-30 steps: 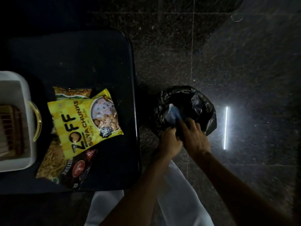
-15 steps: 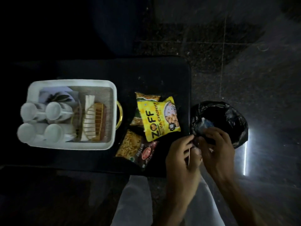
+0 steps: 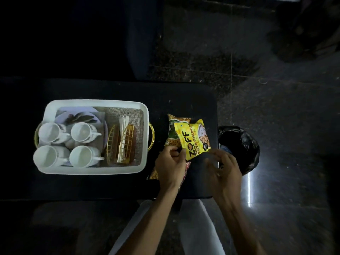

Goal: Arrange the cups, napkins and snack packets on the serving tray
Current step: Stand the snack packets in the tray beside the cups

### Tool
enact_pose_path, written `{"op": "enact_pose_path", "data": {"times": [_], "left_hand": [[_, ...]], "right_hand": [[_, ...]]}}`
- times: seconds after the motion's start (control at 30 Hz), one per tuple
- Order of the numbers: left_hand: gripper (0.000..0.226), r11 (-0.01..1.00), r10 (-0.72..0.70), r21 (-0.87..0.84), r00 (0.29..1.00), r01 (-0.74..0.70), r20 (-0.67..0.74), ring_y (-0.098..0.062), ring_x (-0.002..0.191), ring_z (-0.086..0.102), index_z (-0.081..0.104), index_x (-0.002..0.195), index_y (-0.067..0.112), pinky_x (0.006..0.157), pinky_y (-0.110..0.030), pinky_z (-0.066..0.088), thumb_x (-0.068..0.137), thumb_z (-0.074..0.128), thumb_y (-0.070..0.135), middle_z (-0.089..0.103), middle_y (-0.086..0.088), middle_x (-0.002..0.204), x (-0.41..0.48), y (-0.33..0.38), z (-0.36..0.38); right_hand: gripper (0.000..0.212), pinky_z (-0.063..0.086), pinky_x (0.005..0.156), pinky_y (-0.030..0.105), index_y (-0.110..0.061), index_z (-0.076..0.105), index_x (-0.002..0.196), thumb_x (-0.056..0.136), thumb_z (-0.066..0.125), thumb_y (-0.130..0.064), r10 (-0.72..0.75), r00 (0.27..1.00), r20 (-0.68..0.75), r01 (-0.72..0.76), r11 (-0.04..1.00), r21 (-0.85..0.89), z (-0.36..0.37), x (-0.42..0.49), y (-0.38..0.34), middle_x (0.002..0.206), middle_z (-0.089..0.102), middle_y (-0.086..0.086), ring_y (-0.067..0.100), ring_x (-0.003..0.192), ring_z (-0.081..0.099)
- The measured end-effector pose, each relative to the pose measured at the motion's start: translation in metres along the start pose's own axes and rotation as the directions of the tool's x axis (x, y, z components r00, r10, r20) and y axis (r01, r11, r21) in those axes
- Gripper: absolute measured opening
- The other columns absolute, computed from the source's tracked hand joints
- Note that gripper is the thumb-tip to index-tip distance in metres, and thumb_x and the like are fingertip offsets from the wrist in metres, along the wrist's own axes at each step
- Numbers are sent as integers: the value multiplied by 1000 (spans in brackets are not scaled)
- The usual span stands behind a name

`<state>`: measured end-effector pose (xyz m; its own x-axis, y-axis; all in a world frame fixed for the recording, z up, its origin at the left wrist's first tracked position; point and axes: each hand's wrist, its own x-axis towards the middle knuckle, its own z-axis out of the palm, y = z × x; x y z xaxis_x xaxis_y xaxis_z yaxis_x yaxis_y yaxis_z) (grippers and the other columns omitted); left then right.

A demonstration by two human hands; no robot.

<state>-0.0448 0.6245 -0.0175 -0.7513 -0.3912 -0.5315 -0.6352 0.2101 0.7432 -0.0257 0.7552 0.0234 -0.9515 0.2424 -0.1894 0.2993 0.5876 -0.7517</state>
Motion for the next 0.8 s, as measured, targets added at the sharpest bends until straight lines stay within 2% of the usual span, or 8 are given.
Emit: {"op": "enact_pose_path", "data": {"times": [0.07,0.13,0.23,0.3,0.4,0.5,0.67,0.8], "left_hand": [[27,1000,-6,-6,1000,6,11,5,63,64,71,102,9,57,-10,49,87,76,31,70,8,80,2,1,8],[22,1000,3,31,1000,-2,-9,7,60,59,72,96,13,57,-12,47,85,78,31,71,6,77,2,1,15],[19,998,24,59,998,-21,-51,3,61,62,72,94,13,57,-13,52,83,80,26,77,0,83,2,1,24],[20,999,25,42,998,-22,-63,-11,67,71,71,95,12,64,-29,60,82,81,23,78,-2,85,1,3,31],[20,992,94,88,991,-86,-95,-16,73,73,70,93,13,63,-28,57,81,82,23,78,-2,84,-3,11,41],[18,977,164,153,984,-151,-75,-14,70,72,72,94,15,63,-34,60,82,81,24,78,0,85,-6,25,50],[14,907,281,306,957,-288,68,-10,76,72,76,101,24,63,-26,56,87,74,26,79,8,91,-12,56,54],[13,818,418,365,895,-445,155,-6,82,68,75,101,29,64,-26,54,89,70,28,75,12,95,-20,83,35]], "right_hand": [[26,56,88,42,-11,68,115,89,68,-7,20,1000,-4,-20,1000,21,2,-2,1,118,58,2,18,107,61],[27,57,87,40,-14,68,114,88,69,-7,18,1000,-17,-18,1000,17,2,-4,5,117,58,1,18,106,62],[27,56,80,17,-24,67,111,88,69,-10,29,999,-19,-28,999,36,-2,-5,15,116,58,-3,3,101,61],[26,49,73,4,-24,67,111,88,69,-11,40,999,-4,-39,998,43,-6,-3,24,116,59,-2,2,100,62],[25,44,71,-1,-22,69,111,88,70,-11,31,999,-9,-31,999,7,-17,4,35,115,61,-2,2,98,63],[26,52,73,9,-26,68,112,88,69,-15,30,999,-16,-30,1000,8,-29,18,42,114,61,-5,8,96,66],[26,59,78,29,-33,64,114,89,67,-29,46,999,-30,-43,996,82,-43,53,45,111,66,-4,-6,95,64],[62,52,96,34,-27,48,138,83,71,-42,-22,989,149,-3,986,165,-54,84,40,133,58,-6,7,119,59]]}}
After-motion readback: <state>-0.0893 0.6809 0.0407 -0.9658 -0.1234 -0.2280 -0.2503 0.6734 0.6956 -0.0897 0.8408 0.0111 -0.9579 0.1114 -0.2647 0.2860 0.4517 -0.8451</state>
